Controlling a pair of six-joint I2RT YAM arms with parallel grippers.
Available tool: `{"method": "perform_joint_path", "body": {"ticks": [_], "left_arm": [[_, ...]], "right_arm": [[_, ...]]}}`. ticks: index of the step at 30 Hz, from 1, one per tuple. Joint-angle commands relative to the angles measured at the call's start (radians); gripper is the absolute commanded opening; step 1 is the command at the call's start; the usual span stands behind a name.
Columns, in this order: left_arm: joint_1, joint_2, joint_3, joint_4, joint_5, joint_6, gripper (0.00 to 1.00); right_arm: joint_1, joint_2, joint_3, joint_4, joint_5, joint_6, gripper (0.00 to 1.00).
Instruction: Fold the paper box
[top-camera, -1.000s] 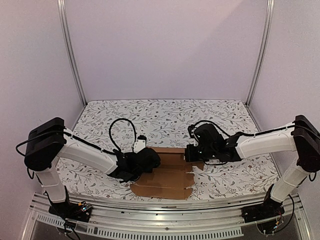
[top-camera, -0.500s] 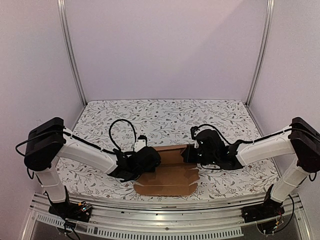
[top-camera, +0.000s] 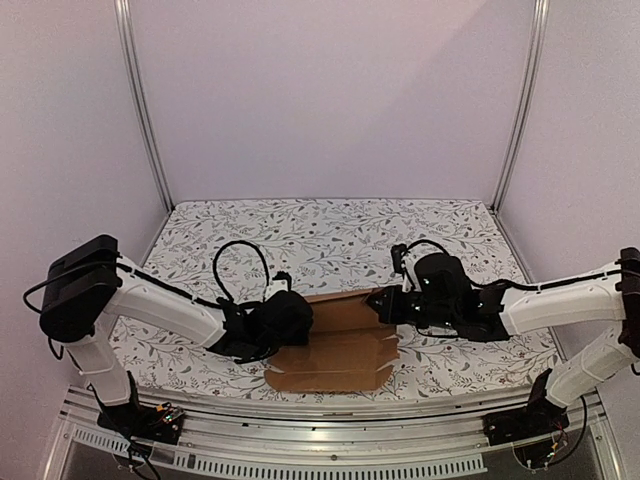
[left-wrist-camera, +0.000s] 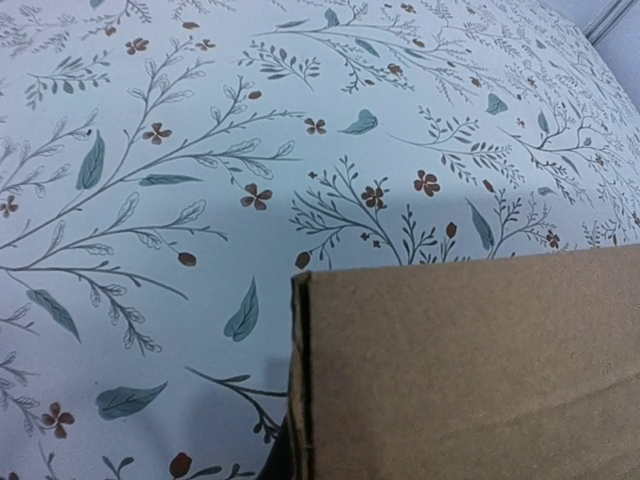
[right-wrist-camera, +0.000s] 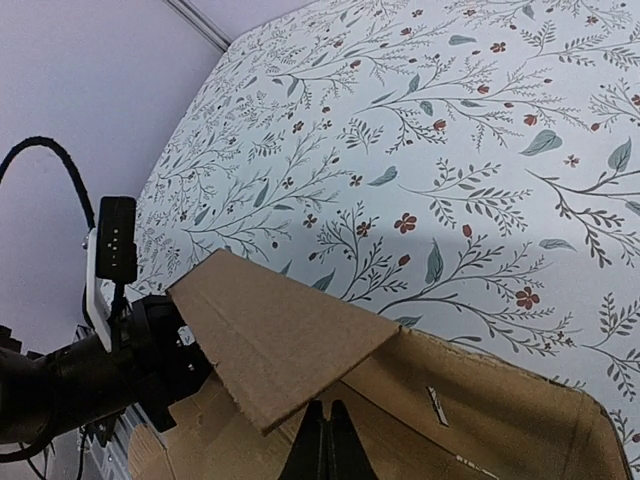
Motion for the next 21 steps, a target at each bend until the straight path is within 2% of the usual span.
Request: {"method": "perform_joint_path", "body": {"ticks": [1,9,16,21], "left_arm": [[0.023,-0.04,-0.039,-0.02,0.051,0.027,0.0],[0.05,-0.13,-0.091,0.046,0.068,0.045,0.0],[0.092,-0.23,-0.141,0.113,0.135,0.039,0.0],[0.129,-0.312,-0.176,0.148,0.201,0.006,0.0]], "right_arm": [[0.009,-0.13,-0.036,-0.046,-0.057,-0.092,0.0],[0.015,-0.396,-0.102,-0.109,-0.146,-0.227,0.01],[0.017,-0.606,-0.169,-0.129,-0.129,-0.29,0.01],[0.017,-0.687,-0.201,-0.122,-0.127,-0.308,0.01]]}}
